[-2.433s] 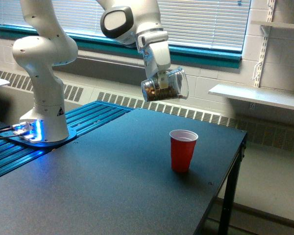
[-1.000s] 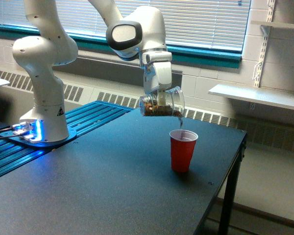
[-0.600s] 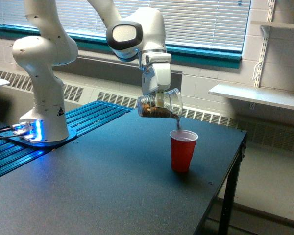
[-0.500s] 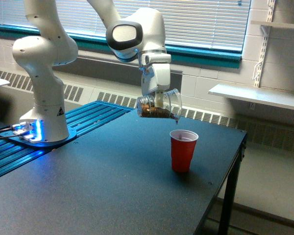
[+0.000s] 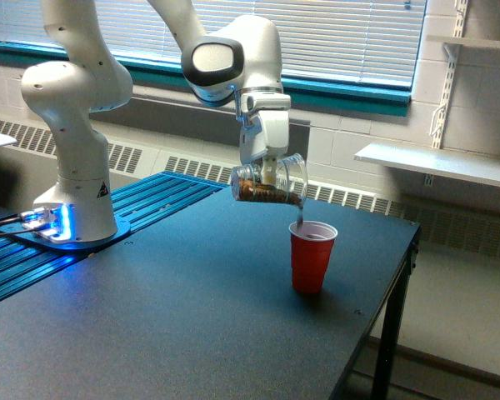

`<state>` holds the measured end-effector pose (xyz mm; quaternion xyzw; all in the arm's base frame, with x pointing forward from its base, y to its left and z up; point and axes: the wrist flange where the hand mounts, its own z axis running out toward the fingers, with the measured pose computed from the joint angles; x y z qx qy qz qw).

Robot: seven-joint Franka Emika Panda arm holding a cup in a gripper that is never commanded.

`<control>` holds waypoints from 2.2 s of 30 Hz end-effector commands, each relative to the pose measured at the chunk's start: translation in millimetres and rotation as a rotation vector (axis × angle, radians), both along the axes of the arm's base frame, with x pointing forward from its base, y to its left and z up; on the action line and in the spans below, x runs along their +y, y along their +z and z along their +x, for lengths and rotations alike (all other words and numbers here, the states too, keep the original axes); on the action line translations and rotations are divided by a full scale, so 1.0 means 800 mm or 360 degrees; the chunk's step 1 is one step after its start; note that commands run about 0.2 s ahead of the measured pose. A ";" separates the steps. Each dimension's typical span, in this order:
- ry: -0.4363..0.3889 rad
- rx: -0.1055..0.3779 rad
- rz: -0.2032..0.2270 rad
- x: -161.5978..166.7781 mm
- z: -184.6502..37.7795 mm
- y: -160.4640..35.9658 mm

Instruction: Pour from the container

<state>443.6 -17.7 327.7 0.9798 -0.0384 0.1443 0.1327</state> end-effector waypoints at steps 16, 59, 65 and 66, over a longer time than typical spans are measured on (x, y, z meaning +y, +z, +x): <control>0.0045 0.0017 -0.0050 0.022 0.015 0.002; 0.0106 0.0145 -0.0202 0.039 0.016 -0.012; 0.0109 0.0166 -0.0218 0.040 0.017 -0.013; 0.0112 0.0168 -0.0220 0.040 0.017 -0.013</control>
